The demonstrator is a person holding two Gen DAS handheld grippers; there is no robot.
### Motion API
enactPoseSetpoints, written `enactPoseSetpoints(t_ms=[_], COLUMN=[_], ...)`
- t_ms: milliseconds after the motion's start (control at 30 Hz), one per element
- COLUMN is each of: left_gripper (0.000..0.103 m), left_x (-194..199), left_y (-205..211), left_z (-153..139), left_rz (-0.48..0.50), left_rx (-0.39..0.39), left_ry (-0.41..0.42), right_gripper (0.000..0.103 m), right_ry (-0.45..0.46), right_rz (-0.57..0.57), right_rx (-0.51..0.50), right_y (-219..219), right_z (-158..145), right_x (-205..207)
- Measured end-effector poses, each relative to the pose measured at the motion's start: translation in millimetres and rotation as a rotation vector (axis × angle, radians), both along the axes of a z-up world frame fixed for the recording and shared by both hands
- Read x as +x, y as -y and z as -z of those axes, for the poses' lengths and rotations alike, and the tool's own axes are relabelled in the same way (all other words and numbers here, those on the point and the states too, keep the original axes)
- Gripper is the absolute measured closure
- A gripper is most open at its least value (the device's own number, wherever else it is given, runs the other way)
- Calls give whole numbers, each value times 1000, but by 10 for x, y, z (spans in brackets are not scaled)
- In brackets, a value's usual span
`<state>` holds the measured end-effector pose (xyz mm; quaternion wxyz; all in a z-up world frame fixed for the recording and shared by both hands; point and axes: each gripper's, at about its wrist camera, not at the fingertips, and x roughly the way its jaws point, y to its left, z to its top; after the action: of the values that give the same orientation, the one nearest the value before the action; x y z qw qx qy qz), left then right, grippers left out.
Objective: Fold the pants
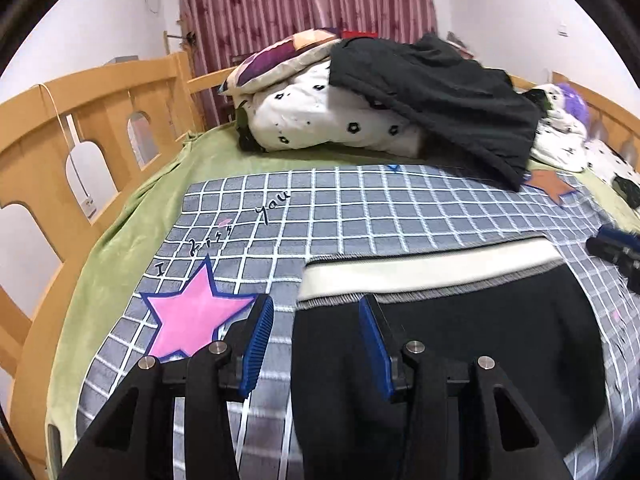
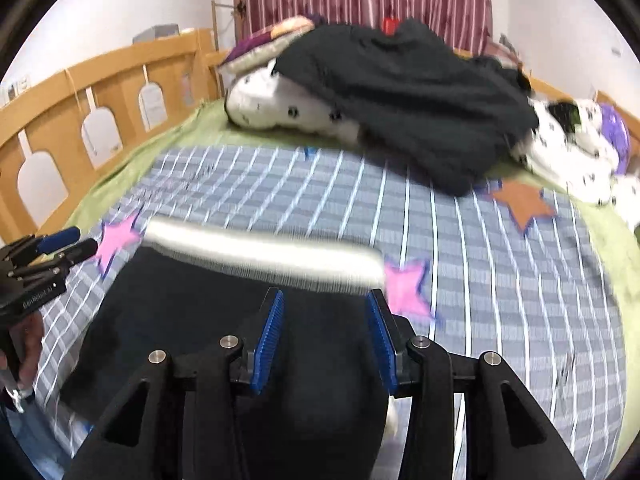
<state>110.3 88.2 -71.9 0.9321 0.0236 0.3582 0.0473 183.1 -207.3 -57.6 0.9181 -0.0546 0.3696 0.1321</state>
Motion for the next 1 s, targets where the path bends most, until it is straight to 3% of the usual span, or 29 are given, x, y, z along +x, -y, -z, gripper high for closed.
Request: enactPoseSetpoints(t_ms=[100,233,333,433,533,800,933,1000], left_gripper=[61,62,62,62,61,53,54,54], left_x=[170,337,314,317,291,323,347,417], left_y=[-81,-79,38,102,128,-21,-202,-244], left_z=[246,644,627,652,688,644,514,526], left_rz=[-17,5,47,57,62,34,-3,1], left_rx=[-70,-78,-11,17,27,-59,-152,-171], left_ry=[-68,-188,-149,-141,-132,-128,-63,-74], right_gripper=[61,60,58,57,55,52,54,54], right_ry=[16,-105,-86,-112,-83,-79,15,40], right_rz=[24,21,18,9,-2,-1,1,-12], right_rx=[-1,-22,-15,-14,-32,-24,-46,-3], right_y=[-30,33,84,87,60,80,69,95], right_z=[51,571,699,652,699,694,508,431], right_x=[291,526,546,559,546,557,524,531])
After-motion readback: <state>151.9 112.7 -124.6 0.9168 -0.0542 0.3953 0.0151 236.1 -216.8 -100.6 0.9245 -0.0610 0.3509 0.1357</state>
